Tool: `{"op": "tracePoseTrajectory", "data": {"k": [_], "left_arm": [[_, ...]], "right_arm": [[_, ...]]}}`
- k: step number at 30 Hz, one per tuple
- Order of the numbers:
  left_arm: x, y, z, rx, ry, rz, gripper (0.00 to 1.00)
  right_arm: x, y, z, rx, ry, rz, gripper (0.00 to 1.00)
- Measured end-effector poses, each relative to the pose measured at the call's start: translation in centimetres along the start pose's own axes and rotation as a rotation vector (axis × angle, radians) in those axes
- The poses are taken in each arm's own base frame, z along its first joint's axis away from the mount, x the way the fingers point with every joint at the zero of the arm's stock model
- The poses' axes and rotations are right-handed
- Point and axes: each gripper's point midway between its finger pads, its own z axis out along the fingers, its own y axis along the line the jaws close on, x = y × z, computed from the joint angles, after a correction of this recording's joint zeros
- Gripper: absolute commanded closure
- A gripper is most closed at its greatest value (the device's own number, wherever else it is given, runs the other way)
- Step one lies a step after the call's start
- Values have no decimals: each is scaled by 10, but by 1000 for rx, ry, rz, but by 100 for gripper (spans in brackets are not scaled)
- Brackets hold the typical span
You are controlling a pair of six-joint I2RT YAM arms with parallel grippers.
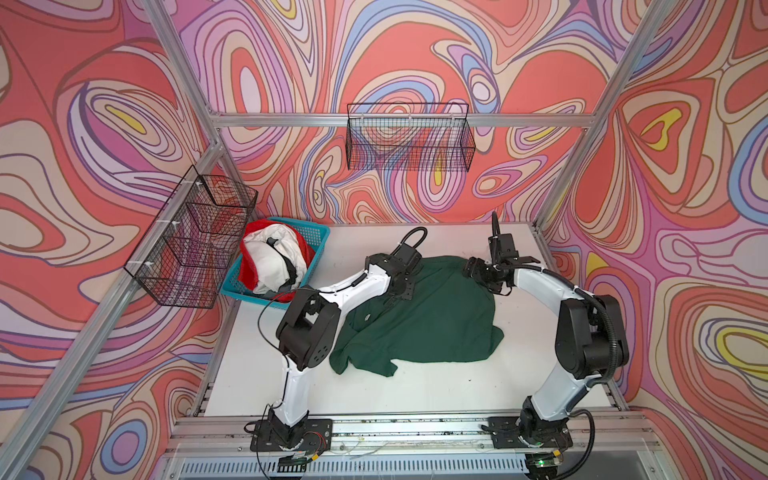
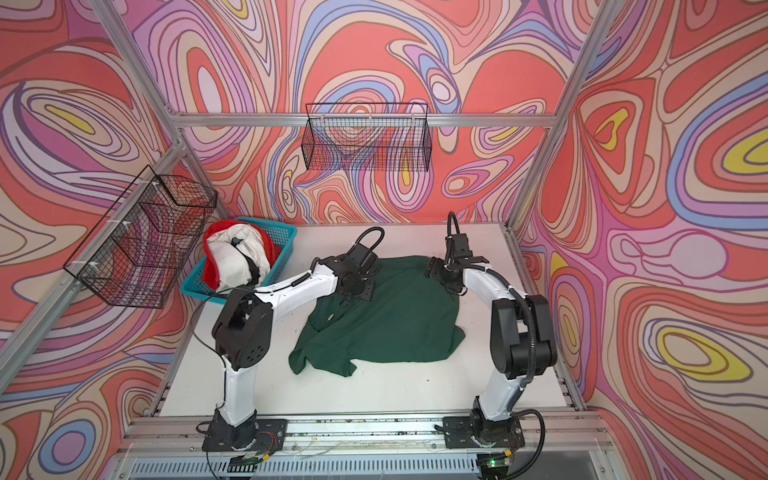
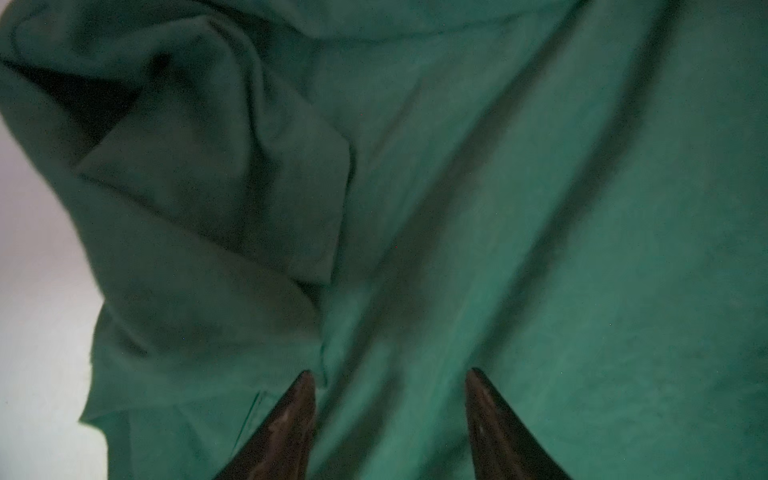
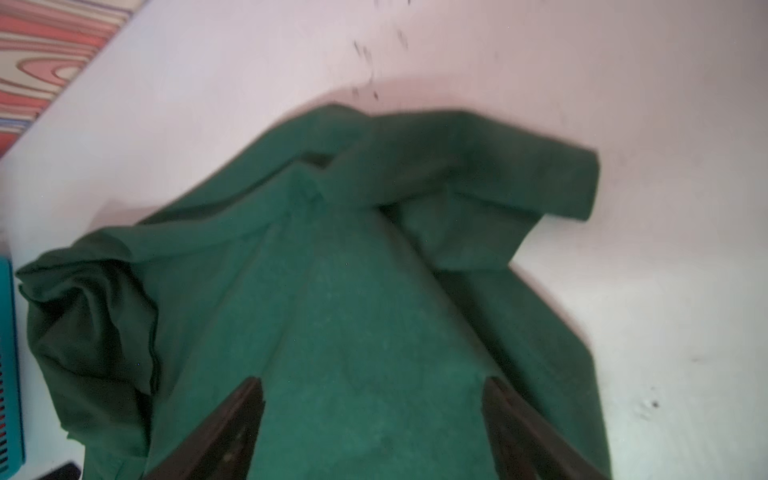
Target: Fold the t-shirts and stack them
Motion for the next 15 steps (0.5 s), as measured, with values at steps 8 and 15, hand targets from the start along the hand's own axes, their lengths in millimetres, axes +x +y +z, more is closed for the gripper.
{"op": "tracePoseTrajectory", "data": {"k": [8, 15], "left_arm": [[-1, 41, 16, -106, 34, -44, 49], [3, 74, 18, -181, 59, -64, 60]], "right_arm": [[16, -6, 1, 2, 11, 19, 16], [26, 4, 6, 37, 2, -31, 16]]}}
